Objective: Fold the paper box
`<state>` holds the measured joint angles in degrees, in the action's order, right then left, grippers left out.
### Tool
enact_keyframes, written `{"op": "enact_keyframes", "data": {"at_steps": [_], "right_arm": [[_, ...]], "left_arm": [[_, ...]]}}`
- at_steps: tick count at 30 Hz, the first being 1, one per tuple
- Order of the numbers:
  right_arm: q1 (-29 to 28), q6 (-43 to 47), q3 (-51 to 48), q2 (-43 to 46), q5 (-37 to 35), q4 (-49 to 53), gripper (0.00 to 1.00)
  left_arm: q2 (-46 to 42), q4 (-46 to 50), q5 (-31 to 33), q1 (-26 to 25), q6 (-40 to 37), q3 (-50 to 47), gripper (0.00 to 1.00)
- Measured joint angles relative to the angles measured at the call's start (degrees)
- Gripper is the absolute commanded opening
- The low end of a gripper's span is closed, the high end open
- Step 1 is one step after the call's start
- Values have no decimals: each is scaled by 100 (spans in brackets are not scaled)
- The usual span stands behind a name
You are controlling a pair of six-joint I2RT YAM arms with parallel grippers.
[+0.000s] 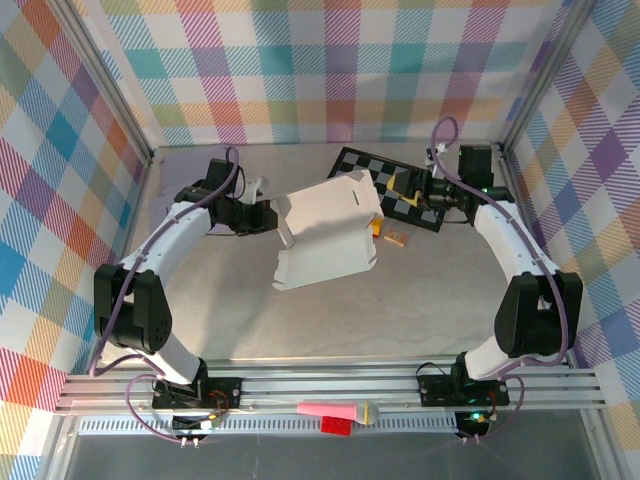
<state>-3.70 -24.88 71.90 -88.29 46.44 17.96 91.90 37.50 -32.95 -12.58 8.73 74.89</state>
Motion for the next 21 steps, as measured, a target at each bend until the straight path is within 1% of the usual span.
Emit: {"op": "enact_keyframes", "data": {"at_steps": [11,21], "right_arm": [[-33,98,-173,-216,673,-302,50],[-240,190,-170,-299,874,-339,49]], "left_arm": [[170,50,-227,4,-28,96,0],[256,138,-264,4,-48,186,0]]}}
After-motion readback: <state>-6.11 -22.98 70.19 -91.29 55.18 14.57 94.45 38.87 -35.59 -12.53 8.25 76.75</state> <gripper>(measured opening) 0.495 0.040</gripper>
